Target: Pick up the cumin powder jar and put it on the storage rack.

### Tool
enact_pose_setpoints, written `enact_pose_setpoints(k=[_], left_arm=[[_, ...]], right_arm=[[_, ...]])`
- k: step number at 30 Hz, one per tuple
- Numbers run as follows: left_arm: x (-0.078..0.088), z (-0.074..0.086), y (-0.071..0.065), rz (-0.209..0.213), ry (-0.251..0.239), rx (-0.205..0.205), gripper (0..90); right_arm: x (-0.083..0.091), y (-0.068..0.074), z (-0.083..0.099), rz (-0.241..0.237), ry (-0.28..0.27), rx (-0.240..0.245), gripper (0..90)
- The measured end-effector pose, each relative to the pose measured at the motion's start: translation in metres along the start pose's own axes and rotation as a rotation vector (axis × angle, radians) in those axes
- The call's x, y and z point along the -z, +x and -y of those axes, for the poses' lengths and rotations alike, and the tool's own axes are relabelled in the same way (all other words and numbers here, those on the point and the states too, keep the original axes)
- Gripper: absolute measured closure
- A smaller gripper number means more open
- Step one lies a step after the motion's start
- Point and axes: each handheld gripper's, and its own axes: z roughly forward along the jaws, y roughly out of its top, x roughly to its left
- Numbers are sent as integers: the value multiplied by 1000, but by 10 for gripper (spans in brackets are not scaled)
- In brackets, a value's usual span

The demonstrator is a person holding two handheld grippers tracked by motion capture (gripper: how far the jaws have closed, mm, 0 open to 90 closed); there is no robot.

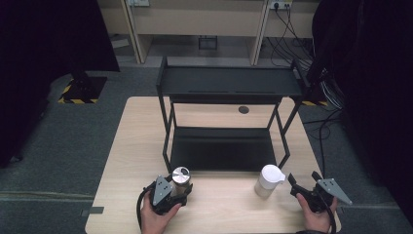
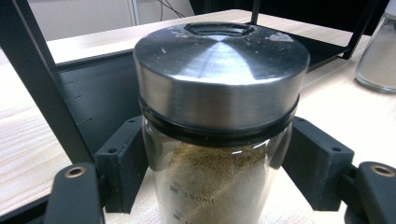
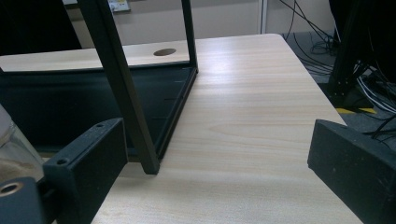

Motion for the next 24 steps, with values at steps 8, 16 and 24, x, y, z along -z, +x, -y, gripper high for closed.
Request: enact_pose_setpoints(k=[8,16,24], left_arm=[[0,0,0,0,-1,-6,310],[-1,1,3,14,-6,-5,312],[8,-1,1,11,-64,-2,312]], right_arm=[[0,0,0,-1,2,1,51],[0,0,0,-3,2,3,51],[0,0,0,-3,3,3,51]])
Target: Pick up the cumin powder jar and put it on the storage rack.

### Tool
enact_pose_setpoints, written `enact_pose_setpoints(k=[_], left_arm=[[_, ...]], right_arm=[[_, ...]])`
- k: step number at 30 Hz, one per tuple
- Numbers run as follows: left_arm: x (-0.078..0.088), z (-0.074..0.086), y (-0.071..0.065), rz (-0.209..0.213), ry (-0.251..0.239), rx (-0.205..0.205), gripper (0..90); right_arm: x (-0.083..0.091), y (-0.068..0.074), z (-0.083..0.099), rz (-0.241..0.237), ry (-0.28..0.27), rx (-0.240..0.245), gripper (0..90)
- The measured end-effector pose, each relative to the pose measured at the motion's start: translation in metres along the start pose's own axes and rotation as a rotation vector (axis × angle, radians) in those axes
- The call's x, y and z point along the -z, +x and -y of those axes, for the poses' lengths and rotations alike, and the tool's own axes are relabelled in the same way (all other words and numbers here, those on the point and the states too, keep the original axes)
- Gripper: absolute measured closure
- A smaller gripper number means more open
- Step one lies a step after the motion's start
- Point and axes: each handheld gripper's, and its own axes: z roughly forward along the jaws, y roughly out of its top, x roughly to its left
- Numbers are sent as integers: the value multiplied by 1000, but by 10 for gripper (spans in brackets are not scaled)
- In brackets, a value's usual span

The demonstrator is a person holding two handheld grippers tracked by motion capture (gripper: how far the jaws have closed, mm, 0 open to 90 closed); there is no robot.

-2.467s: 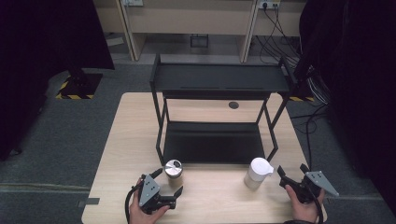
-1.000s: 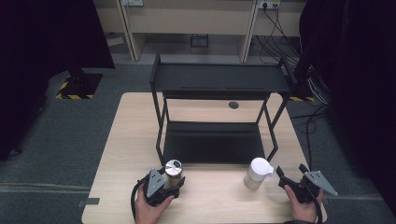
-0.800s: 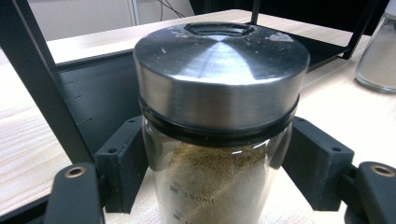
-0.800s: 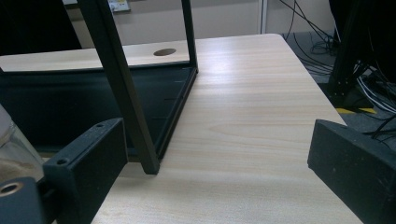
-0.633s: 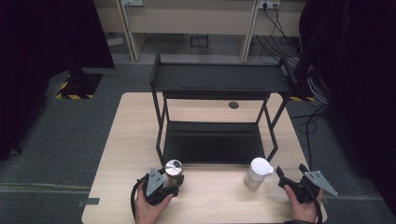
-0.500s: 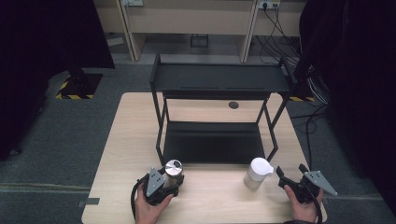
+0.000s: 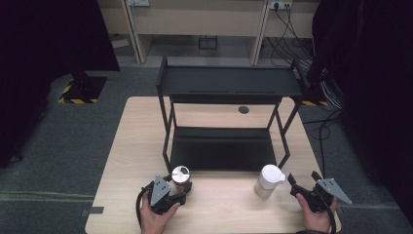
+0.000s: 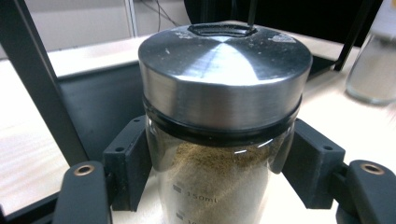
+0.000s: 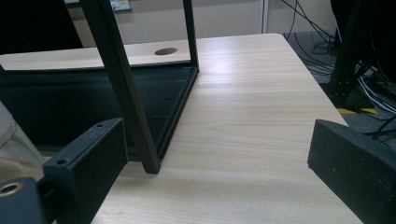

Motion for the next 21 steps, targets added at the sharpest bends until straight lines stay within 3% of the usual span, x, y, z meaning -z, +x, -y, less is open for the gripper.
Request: enact_pose_setpoints(k=[7,13,21], left_arm=[[12,-10,-6,-17,-70,-16,312],[18,-16,-9,-34,-98,-46,312],[20,-27,-10,-47,-129,-48,312]], right_arm=[[0,0,0,2,0,-2,51],[0,0,0,5,1,-4,51],[0,1,0,6,2,-6,51]])
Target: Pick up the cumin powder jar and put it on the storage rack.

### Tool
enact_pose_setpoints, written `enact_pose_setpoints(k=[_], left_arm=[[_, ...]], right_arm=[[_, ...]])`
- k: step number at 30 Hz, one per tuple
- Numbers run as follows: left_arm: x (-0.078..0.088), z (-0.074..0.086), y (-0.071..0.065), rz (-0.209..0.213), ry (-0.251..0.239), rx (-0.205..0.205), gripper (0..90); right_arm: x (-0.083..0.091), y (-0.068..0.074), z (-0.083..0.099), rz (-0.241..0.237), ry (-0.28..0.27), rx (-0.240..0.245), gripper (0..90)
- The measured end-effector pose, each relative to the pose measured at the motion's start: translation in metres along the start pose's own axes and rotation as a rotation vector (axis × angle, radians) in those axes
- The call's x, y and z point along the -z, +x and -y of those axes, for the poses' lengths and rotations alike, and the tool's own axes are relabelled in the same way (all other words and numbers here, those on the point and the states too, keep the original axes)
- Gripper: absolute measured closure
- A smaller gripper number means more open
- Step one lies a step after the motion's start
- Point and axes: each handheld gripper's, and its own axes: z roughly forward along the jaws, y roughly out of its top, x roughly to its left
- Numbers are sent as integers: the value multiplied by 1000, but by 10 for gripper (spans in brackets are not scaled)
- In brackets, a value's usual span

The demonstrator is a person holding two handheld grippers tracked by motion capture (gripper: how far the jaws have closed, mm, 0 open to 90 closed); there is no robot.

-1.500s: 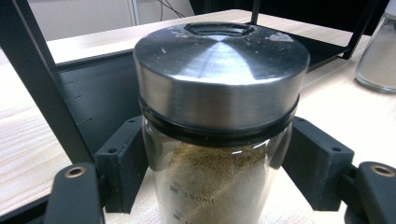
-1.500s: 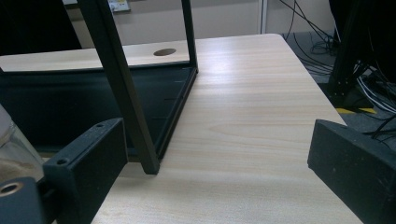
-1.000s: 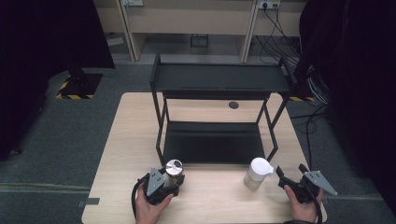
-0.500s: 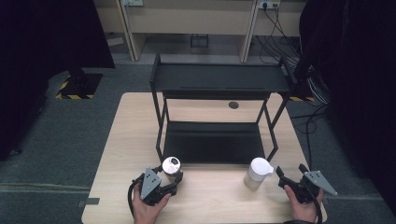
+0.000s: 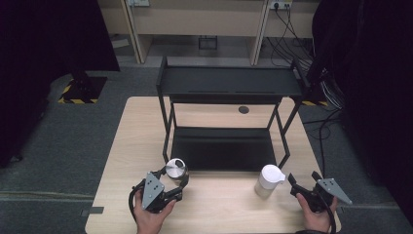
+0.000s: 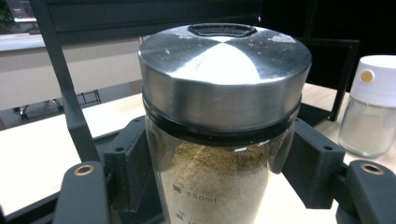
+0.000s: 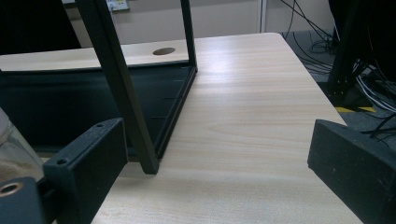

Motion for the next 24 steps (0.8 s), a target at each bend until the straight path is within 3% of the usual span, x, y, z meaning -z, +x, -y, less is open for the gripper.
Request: enact_pose_setpoints(k=[15,24], left_arm=[[-8,-46,2,-27,-71,-22,312],[-16,-75,4,0,-76,-18,312]], right_arm=[[0,-1,0,-2,1,-2,51],[0,0,0,0,2,-1,51]])
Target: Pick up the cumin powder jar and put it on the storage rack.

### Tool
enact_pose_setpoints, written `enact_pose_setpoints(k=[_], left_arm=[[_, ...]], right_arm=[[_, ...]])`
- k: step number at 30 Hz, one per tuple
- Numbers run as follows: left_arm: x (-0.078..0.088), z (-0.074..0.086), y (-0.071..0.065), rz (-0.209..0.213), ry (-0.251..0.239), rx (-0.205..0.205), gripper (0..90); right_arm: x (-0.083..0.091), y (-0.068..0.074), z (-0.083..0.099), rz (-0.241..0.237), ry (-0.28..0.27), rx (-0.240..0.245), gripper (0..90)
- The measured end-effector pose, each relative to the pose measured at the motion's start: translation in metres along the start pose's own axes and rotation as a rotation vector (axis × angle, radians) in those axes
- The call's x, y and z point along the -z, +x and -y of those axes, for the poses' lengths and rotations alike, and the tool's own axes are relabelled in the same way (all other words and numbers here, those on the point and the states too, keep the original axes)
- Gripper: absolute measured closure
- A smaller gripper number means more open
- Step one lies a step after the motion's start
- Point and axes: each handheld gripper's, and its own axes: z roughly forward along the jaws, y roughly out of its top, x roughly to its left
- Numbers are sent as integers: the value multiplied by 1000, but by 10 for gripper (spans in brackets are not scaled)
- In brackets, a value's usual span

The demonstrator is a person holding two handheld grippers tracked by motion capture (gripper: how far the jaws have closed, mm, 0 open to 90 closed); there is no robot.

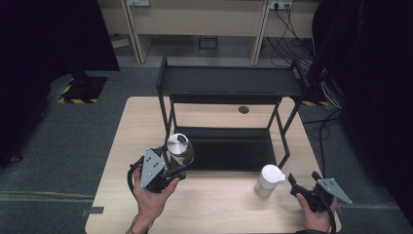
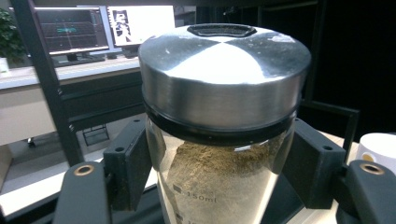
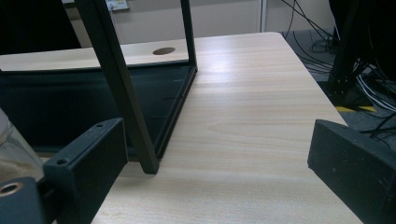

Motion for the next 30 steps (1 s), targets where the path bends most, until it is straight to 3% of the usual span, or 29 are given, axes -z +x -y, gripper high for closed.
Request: enact_pose_setpoints(k=[10,16,30], left_arm=[[-10,-25,2,0,-6,-2,312],[-16,-41,4,-12,1,-26,312],[-30,-63,6,-24,-10,-41,312]], right_arm=[[0,-1,0,-2,0,-2,51],[0,-1,0,-3,1,-2,51],[0,-1,0,-3,3,-4,51]])
